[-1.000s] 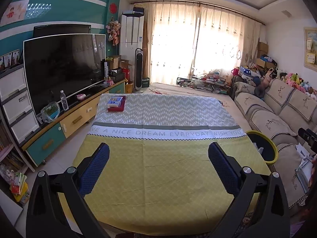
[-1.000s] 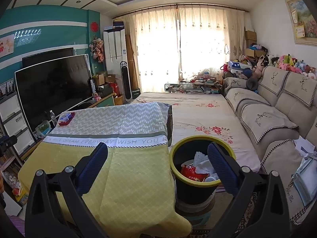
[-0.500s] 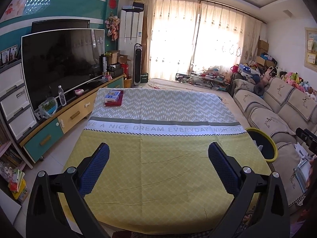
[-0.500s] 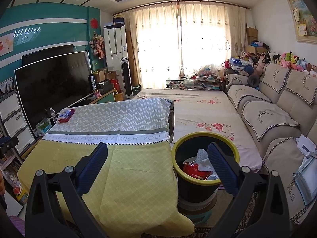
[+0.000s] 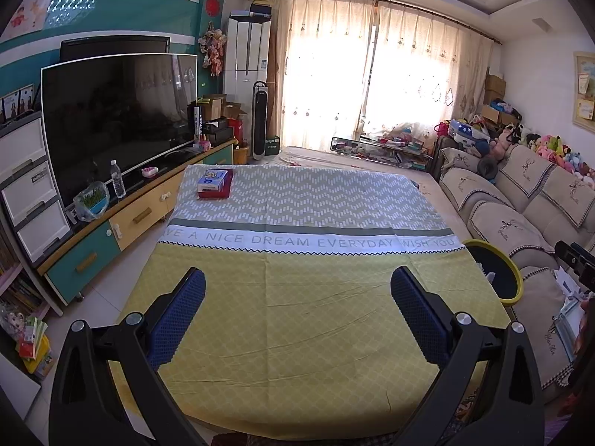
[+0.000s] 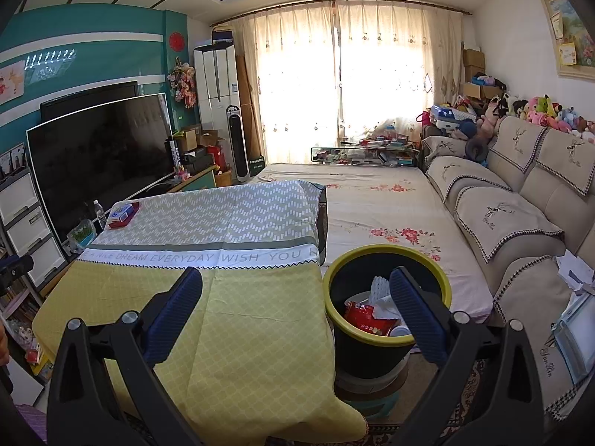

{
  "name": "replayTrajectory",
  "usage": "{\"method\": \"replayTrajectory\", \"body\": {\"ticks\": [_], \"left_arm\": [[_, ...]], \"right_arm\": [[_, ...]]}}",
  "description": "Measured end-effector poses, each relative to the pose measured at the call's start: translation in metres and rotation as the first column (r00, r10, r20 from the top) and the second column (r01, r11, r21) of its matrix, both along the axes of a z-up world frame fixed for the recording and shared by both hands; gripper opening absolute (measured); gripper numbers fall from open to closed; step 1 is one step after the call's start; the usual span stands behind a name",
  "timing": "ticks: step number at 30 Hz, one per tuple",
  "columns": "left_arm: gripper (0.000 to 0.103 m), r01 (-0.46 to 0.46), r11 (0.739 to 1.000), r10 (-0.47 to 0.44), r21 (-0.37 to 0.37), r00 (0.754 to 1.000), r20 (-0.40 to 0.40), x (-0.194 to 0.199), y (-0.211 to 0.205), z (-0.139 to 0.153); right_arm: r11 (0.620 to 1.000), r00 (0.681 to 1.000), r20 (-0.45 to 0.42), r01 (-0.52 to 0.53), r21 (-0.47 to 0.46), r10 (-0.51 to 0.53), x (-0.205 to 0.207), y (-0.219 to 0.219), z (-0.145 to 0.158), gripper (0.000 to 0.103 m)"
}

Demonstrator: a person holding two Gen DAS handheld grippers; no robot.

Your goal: Collect trash

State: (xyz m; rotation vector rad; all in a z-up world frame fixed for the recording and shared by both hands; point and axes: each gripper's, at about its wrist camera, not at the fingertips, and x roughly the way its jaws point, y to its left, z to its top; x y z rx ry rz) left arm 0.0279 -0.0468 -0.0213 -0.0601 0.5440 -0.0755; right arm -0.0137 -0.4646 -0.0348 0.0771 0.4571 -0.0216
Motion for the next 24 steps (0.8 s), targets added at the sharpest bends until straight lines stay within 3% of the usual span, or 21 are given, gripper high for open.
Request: {"method": "replayTrajectory", "body": {"ticks": [24], "left_arm": [[0.098,0.009,1.000,-0.009,-0.001,1.000,-0.012,0.0044,-0.0060,-0.0051]], "right_arm": [[1.000,1.000,-0.013,0.000,0.010,0.000,0.0036,-0.0008,-0.0053,0.096]]}}
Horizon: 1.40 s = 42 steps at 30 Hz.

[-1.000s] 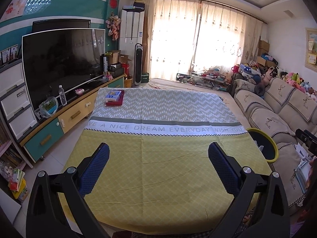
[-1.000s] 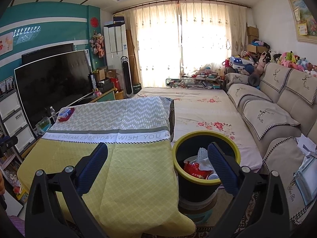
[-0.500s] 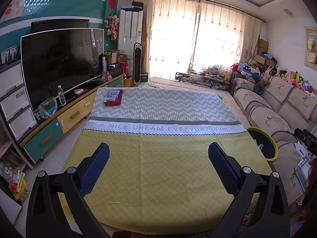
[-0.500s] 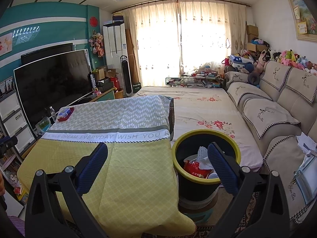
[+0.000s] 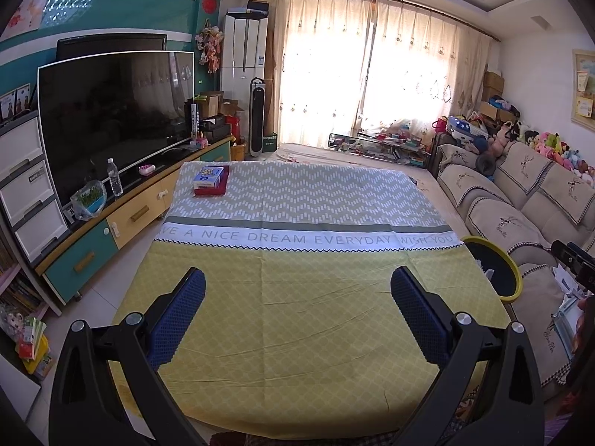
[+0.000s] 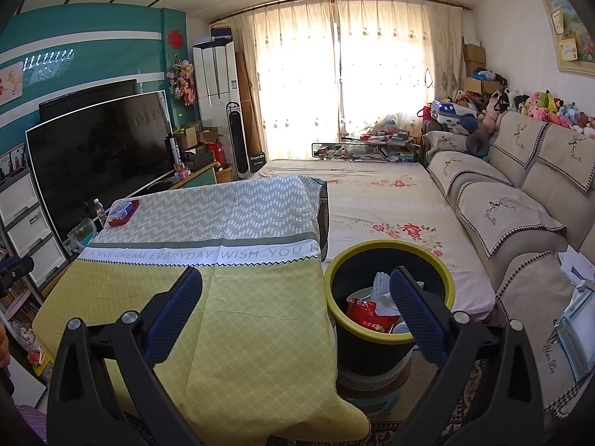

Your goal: Collect trash

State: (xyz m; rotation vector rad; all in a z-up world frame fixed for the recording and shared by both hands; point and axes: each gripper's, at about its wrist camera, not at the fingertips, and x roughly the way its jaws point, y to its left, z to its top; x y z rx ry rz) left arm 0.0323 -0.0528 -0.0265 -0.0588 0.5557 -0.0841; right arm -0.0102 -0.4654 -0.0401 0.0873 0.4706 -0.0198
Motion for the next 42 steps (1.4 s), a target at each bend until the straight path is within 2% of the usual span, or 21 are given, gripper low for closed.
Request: {"method": "replayTrajectory", "body": {"ticks": [42], "left_arm": [[0.098,0.012,1.000,-0.012,-0.012,1.000,-0.015,0.003,-0.008,-0.010]], "right_arm": [[1.000,1.000,-0.026,-0.001,0.005,0.001,0.007,0.002,-0.013,0.096]]}}
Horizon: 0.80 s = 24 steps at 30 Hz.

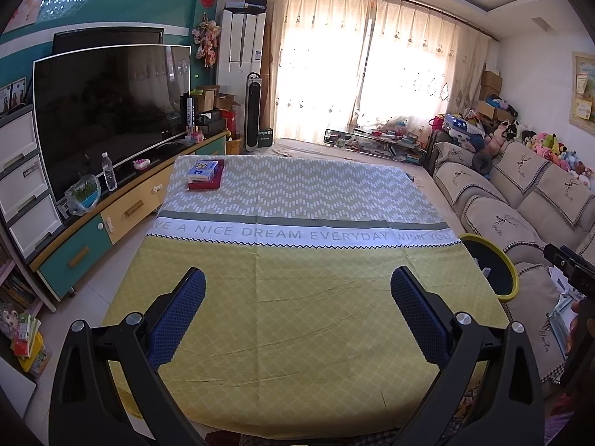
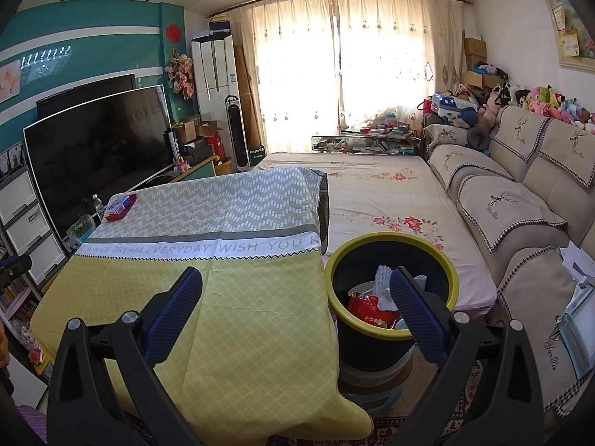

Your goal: Collect trash

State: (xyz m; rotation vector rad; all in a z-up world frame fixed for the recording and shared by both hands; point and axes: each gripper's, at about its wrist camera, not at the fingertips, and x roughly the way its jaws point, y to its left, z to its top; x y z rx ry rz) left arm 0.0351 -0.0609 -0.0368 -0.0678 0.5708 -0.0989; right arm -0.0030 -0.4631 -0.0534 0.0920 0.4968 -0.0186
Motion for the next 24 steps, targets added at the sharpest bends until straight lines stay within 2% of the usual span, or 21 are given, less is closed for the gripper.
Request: {"method": "replayTrajectory", "body": {"ticks": [10,14,17,20,24], "left_arm": [[0.098,0.009,1.000,-0.009,-0.011,1.000,-0.012,0.006,0.002,0.001],[0.098,0.017,1.000,-0.017,-0.001,0.999,0.036,0.008,0.001,0.004],[0.098,0.049,0.998,-0.047,-0.034,0.998,0.045,0.017,0.002,0.007],[0.098,0.041,0.999,-0.041,-0.013,0.999,0.021,0.040,0.004,0.006],[0.098,-0.019,1.000,0.020,0.016,0.998,-0.057,0.101,0.021,-0.007]], "right_arm": [[1.000,1.000,-0.003,-0.001,0.001,0.001,0.001,0.001,-0.001,0.096],[1.000,1.000,-0.009,-0.009,-0.001,0.009,0.003,0.003,-0.003,0.096],[1.000,0.999,-0.018,-0.026,-0.003,0.026,0.011,0.006,-0.003,0.096],[0.999,0.998,-0.024,-0.053,-0.008,0.053,0.026,0.012,0.000,0.096],[0.995,0.994,-0.046,-0.099,-0.017,0.099,0.071,0.027,0.005,0.096]]}}
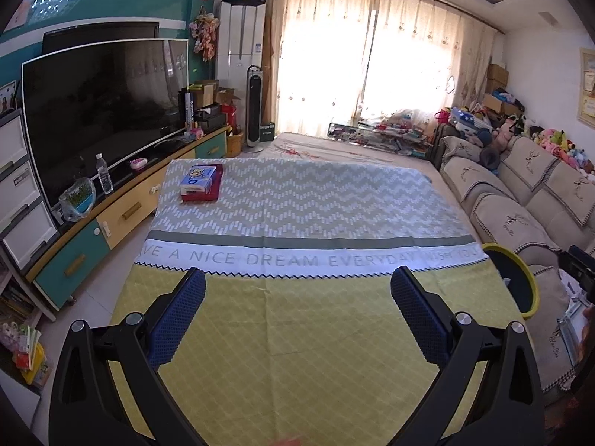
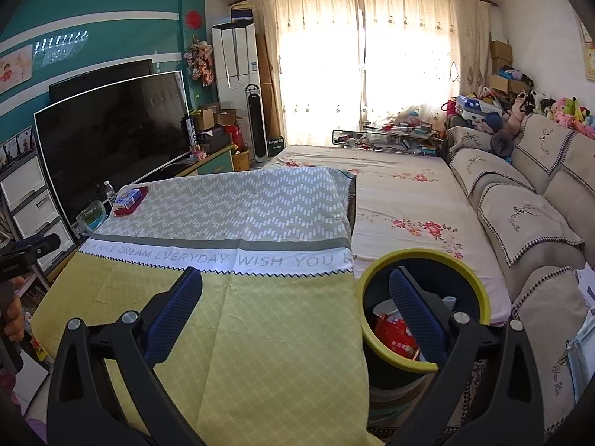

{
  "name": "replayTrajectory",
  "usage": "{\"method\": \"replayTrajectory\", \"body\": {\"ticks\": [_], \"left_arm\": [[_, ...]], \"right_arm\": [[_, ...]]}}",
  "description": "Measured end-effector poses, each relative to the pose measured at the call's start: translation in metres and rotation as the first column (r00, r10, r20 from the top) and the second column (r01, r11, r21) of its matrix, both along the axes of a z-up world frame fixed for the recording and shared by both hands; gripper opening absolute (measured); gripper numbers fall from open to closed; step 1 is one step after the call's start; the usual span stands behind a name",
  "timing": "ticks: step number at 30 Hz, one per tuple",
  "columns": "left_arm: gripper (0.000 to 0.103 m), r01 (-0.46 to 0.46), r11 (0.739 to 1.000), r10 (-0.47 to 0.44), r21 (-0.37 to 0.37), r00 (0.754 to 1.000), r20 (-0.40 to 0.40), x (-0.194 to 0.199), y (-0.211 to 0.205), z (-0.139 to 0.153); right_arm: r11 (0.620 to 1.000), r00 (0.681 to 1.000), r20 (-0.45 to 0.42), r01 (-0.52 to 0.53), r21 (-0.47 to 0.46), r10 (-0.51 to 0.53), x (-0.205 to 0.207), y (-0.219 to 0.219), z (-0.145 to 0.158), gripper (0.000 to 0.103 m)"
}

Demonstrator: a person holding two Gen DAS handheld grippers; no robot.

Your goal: Collect trash

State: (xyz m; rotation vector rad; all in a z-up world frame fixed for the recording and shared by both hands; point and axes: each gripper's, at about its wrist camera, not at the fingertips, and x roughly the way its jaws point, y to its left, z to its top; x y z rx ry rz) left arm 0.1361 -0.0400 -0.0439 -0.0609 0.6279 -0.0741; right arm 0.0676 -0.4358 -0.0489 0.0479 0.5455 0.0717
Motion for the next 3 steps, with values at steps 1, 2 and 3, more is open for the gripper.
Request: {"method": "replayTrajectory", "body": {"ticks": [1,2,3], "left_arm": [[0.098,-0.015,1.000,0.016,0.002,1.000,-0.020,0.018,0.005,-0.006],[0.098,-0.027,1.000,0.027,0.005,0.999,-0.042,0.036,0.012,-0.012],[0.098,-0.041,0.999,0.041,0.014,0.997,-0.067,0.057,0.018,-0.019]], "right_arm": [[1.000,1.000,-0.009,-0.020,0.002,0.020,0.016,0.006,0.000,0.096],[0.999,0.999,-0.018,-0.035,0.007,0.036,0.033,0.011,-0.001,0.096],[0.999,0.998,-0.036,-0.044,0.006,0.044,0.052,0.017,-0.004,0.096]]}}
